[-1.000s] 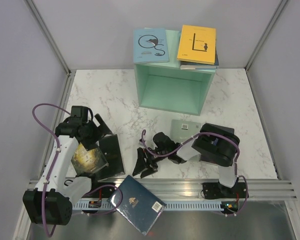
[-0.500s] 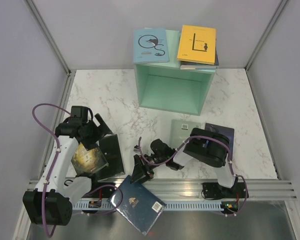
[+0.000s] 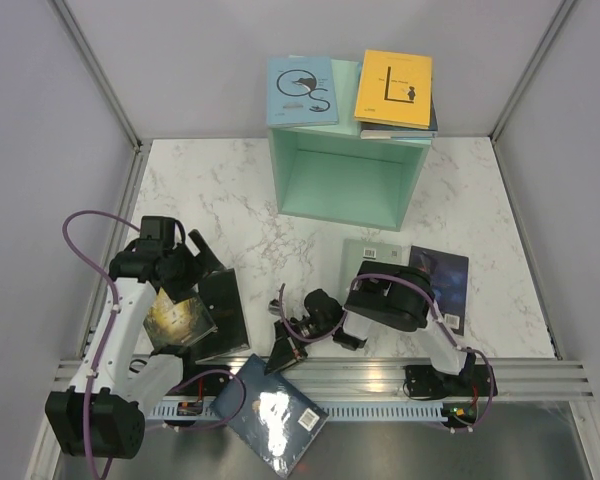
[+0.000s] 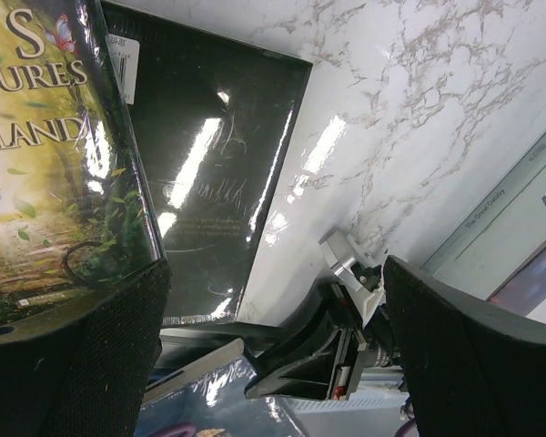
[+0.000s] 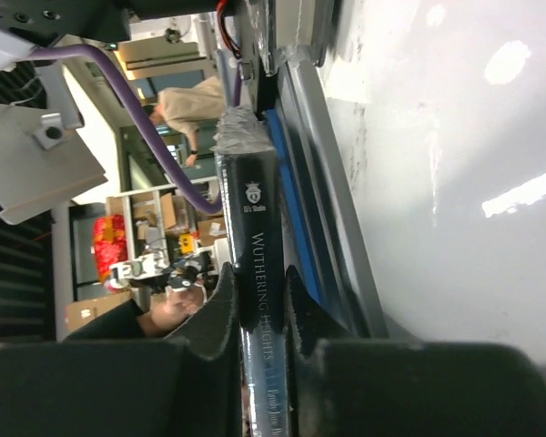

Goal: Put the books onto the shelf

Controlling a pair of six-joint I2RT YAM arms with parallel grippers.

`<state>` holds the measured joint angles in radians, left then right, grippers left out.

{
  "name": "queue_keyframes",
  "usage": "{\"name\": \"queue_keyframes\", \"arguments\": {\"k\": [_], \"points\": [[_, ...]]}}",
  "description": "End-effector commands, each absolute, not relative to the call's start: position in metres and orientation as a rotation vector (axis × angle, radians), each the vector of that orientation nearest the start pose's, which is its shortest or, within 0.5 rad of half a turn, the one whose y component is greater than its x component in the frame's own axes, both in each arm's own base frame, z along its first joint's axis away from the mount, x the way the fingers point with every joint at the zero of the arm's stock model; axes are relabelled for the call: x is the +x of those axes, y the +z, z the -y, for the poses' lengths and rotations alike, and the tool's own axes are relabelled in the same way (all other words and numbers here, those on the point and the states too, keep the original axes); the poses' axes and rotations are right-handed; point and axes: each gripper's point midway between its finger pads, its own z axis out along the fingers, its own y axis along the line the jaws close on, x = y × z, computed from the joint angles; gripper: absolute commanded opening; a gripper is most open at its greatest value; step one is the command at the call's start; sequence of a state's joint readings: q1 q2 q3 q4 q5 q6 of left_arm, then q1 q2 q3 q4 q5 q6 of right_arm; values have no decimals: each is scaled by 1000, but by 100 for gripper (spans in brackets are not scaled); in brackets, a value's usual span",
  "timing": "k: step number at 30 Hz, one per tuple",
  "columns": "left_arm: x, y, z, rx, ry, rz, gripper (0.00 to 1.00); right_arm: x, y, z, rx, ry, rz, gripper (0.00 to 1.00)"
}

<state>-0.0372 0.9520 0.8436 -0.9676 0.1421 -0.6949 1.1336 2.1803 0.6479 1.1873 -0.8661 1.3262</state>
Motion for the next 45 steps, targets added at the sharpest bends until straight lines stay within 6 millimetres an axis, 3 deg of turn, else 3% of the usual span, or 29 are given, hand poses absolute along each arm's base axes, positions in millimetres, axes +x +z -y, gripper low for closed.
{"name": "queue_keyframes", "arguments": {"k": [1, 3, 7, 10, 13, 15, 16, 17, 21, 27, 31, 34, 45], "points": [[201, 134, 61, -775, -446, -2564, 100, 14, 47, -418, -543, 2287, -2516, 8], [199, 133, 62, -772, -451, -2567, 100, 15, 48, -416, -512, 2311, -2506, 0], [199, 140, 63, -748, -469, -2546, 100, 22, 59, -411, -485, 2306, -2460, 0], [202, 150, 64, -714, -477, -2527, 100, 42, 70, -404, -423, 2249, -2448, 0], [204, 159, 64, -696, -480, -2510, 100, 77, 68, -390, -345, 2095, -2488, 0], [207, 165, 65, -688, -495, -2501, 100, 90, 62, -382, -404, 1982, -2483, 0], [208, 167, 66, -685, -500, -2497, 100, 93, 58, -373, -375, 1900, -2570, 0], [210, 171, 67, -681, -509, -2488, 100, 107, 60, -371, -446, 1832, -2522, 0], [214, 184, 73, -637, -563, -2467, 100, 139, 80, -359, -451, 1644, -2541, 0], [220, 212, 97, -509, -757, -2404, 100, 184, 137, -351, -328, 1579, -2469, 0], [222, 248, 123, -361, -980, -2274, 100, 211, 189, -348, -234, 1600, -2370, 0], [215, 264, 134, -283, -1076, -2218, 100, 226, 226, -344, -198, 1614, -2289, 0], [186, 286, 151, -139, -1256, -2053, 100, 253, 356, -309, 20, 1694, -2027, 0]]}}
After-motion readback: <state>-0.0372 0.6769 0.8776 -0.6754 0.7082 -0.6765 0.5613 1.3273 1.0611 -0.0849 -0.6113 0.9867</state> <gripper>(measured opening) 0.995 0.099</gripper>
